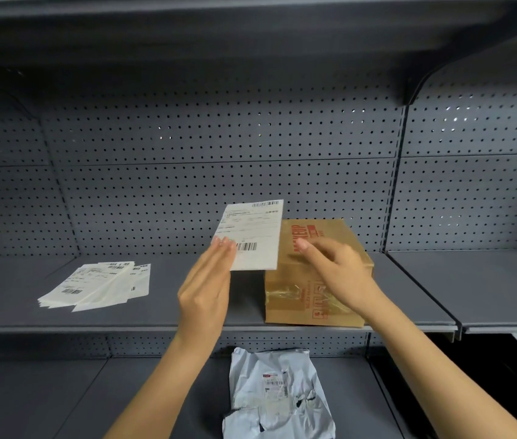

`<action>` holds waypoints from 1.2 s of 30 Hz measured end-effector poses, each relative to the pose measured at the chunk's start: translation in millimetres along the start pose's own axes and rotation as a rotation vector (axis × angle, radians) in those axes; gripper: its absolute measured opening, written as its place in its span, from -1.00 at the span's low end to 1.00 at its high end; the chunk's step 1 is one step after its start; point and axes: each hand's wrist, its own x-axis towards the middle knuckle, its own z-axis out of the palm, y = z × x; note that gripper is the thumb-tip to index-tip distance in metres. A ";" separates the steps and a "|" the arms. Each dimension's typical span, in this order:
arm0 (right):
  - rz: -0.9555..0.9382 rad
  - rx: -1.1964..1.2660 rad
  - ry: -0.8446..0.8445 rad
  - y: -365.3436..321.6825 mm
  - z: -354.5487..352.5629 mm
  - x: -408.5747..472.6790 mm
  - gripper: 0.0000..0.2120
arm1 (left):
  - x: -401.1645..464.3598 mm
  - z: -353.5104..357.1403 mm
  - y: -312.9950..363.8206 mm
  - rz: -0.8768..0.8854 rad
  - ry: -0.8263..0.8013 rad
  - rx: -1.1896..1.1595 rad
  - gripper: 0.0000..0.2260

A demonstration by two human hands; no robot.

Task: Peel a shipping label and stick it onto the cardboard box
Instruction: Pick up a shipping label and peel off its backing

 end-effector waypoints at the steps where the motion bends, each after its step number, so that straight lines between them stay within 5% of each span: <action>1: 0.051 0.149 -0.056 -4.3 3.1 2.0 -0.72 | 1.4 3.0 1.8 0.037 -0.002 -0.001 -0.76; 4: 0.192 0.529 -0.132 -8.2 10.9 9.2 -0.76 | 1.0 12.1 6.1 0.131 -0.033 -0.004 -0.79; 8: 0.260 0.701 -0.030 -8.5 13.3 12.9 -0.80 | -4.6 22.3 12.1 0.199 -0.062 0.019 -0.80; 14: 0.257 0.664 0.071 0.1 7.5 12.6 -0.86 | -6.6 27.3 20.1 0.246 -0.103 0.068 -0.78; 20: 0.267 0.590 0.087 14.3 -11.6 9.4 -0.83 | -5.7 21.4 7.7 0.204 -0.315 0.062 -0.50; 29: 0.210 0.416 0.003 28.8 -37.2 9.8 -0.88 | 58.4 16.6 18.5 -0.684 -0.370 -0.538 -0.78; 36: 0.180 0.327 -0.111 25.6 -45.4 9.6 -0.83 | 90.6 9.9 12.9 -0.906 -0.586 -0.773 -0.82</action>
